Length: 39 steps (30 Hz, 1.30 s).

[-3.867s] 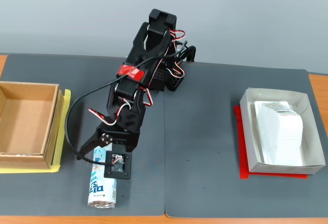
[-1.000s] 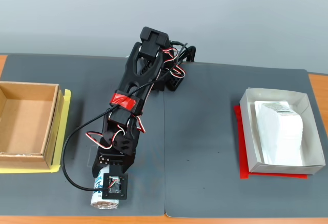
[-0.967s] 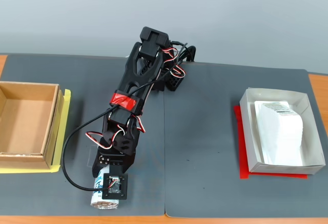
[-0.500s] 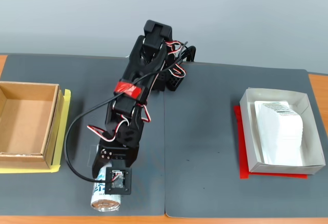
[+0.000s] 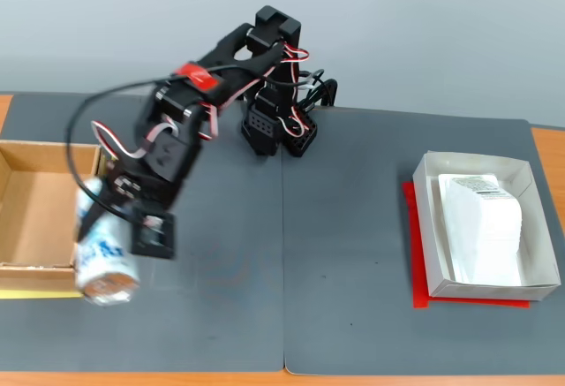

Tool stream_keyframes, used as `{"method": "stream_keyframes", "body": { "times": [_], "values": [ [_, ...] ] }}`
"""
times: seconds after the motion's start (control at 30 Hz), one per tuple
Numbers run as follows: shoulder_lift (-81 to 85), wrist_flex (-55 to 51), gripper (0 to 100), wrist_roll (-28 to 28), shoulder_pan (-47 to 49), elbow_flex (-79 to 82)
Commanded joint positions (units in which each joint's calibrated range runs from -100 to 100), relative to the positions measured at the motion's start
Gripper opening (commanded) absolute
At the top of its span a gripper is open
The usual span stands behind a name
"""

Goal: Pick the can and put it in the brown box

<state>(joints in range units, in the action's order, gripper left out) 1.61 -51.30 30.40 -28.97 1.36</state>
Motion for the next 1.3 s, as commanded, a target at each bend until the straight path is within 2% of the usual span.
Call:
{"method": "stream_keyframes", "body": {
  "times": [0.0, 0.2, 0.43, 1.27],
  "values": [
    [2.76, 0.73, 8, 2.64, -5.23, -7.79],
    [-3.09, 0.73, 8, 5.08, -11.08, -16.56],
    [-11.22, 0.73, 9, 5.03, -14.41, -25.16],
    [-24.27, 0.73, 9, 5.03, -16.92, -25.98]
  ]
}}
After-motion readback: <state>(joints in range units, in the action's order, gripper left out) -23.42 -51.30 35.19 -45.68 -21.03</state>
